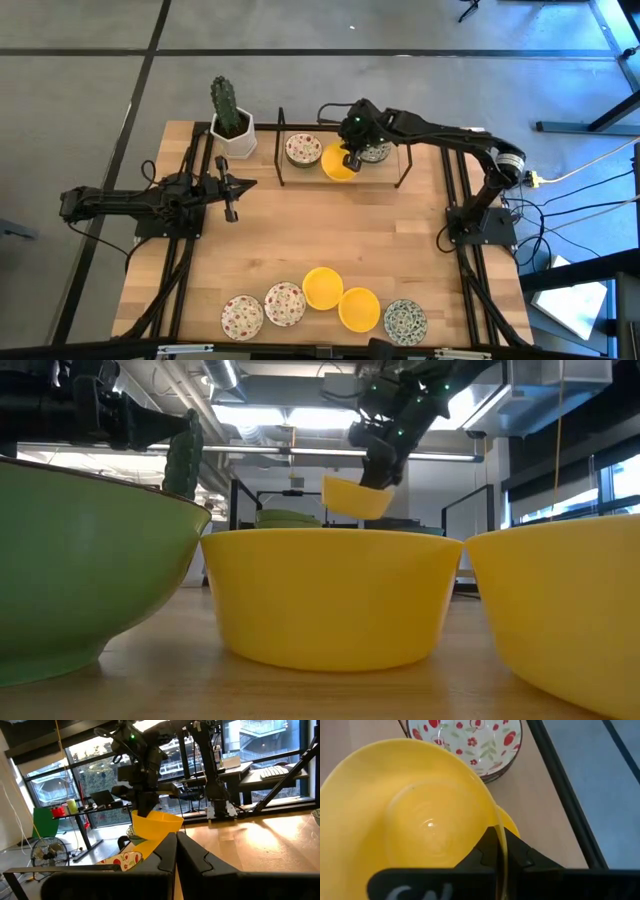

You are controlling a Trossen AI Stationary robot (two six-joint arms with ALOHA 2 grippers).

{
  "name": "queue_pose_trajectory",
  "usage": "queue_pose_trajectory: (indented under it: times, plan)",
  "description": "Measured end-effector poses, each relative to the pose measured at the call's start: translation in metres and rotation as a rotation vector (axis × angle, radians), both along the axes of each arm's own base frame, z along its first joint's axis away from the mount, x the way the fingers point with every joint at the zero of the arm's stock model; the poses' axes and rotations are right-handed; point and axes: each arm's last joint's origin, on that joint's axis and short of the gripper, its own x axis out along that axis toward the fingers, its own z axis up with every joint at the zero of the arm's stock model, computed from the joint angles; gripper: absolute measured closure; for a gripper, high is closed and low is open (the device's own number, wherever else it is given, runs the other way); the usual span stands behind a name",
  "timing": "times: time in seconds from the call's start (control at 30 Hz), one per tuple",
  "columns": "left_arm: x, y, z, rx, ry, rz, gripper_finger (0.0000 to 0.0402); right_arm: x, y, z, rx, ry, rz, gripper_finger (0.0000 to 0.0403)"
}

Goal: Pick & Place Mini bowls
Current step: Stack the yellow bowl on the top of the yellow bowl on the shelf

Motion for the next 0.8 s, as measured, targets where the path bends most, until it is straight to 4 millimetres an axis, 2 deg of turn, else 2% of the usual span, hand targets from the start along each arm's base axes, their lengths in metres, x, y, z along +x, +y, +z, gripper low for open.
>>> queue_pose_trajectory:
  times: [0.17,0.47,0.8]
  plan:
    - [0.0,0.0,0.0,-0.001,0.0,0.0,0.0394,0.004,-0.002,-0.007,0.0,-0.006,0.0,0.0396]
    - [0.0,0.0,0.0,-0.001,0.0,0.0,0.0393,0.012,-0.01,-0.031,0.032,0.061,-0.007,0.0396]
    - [0.0,0.0,0.0,0.001,0.0,0.0,0.0399,0.008,-0.018,-0.032,0.021,0.077,-0.047,0.0396]
